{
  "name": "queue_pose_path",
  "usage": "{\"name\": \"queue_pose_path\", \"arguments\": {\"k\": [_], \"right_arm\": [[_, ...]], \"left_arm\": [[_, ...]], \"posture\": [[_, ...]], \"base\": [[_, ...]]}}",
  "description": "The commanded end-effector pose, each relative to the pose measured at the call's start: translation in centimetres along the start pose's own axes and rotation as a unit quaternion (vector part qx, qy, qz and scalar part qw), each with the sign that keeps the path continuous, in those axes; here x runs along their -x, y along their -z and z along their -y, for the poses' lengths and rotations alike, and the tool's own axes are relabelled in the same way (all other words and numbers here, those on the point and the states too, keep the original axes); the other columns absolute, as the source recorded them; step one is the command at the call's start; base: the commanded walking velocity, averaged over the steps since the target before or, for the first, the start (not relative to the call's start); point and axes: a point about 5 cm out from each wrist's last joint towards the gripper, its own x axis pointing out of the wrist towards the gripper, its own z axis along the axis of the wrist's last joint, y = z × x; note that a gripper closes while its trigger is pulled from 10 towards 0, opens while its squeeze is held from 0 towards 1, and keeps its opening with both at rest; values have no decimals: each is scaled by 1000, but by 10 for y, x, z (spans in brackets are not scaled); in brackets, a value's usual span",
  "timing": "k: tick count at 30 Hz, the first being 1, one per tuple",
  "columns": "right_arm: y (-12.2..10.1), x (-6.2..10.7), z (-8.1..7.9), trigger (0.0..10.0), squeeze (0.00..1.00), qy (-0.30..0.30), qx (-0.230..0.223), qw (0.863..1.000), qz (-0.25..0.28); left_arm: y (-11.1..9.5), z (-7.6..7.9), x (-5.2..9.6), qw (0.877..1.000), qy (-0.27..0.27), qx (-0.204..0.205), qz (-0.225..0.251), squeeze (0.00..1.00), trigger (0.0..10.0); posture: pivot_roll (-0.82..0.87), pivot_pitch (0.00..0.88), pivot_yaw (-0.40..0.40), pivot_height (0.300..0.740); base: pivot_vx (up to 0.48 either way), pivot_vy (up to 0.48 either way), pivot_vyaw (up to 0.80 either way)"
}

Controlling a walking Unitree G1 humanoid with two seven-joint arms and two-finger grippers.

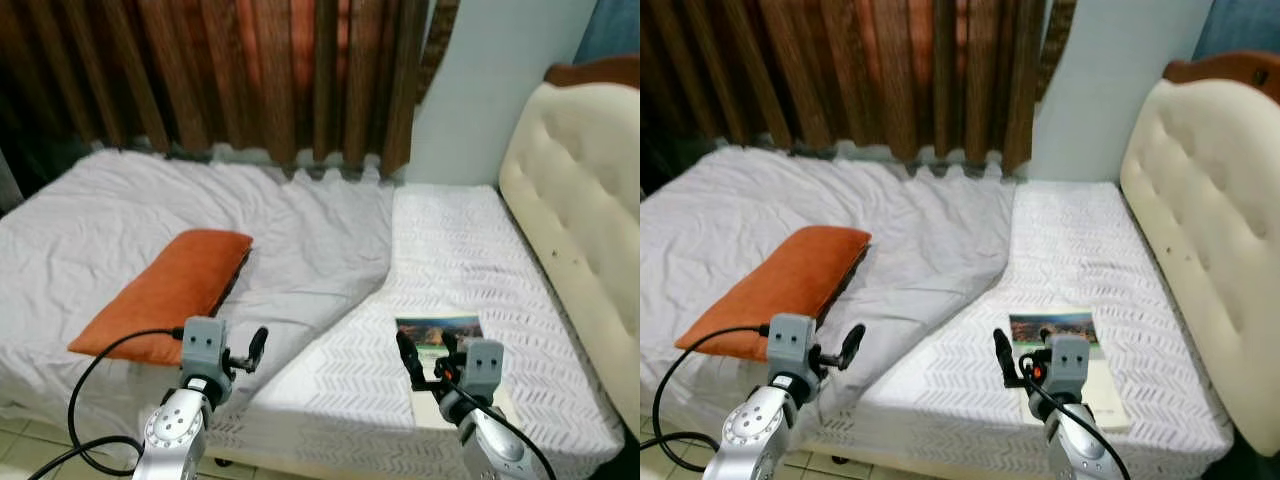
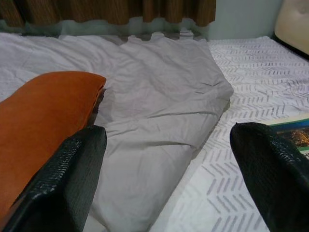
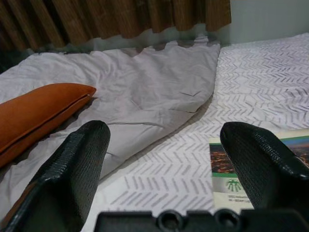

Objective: Clean up the room

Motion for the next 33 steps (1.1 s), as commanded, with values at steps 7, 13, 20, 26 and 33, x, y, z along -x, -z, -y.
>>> {"name": "queue_pose_path", "arguments": {"k": [7,13,20,26,33], "right_arm": [[0,0,10,10000,0,12,6,1000,-2],[0,-2,9,10000,0,6,8,1000,-2],[2,-2,8,10000,0,0,9,1000,-4],[3,-3,8,10000,0,-4,10,1000,-7],[3,-1,8,10000,0,-4,7,1000,-3]], "left_arm": [[-7,5,-6,1000,11,-4,6,0,10000],[-8,4,-6,1000,6,-3,6,0,10000],[-6,4,-4,1000,6,-4,3,0,10000],[-7,5,-5,1000,4,-4,5,0,10000],[-13,4,-5,1000,4,-20,18,0,10000]], "posture": [[3,0,-38,740],[10,0,-40,740],[12,0,-42,740],[14,0,-42,740],[14,0,-39,740]], "base": [[0,480,0],[0,480,0],[0,480,0],[0,480,0],[0,122,0]]}}
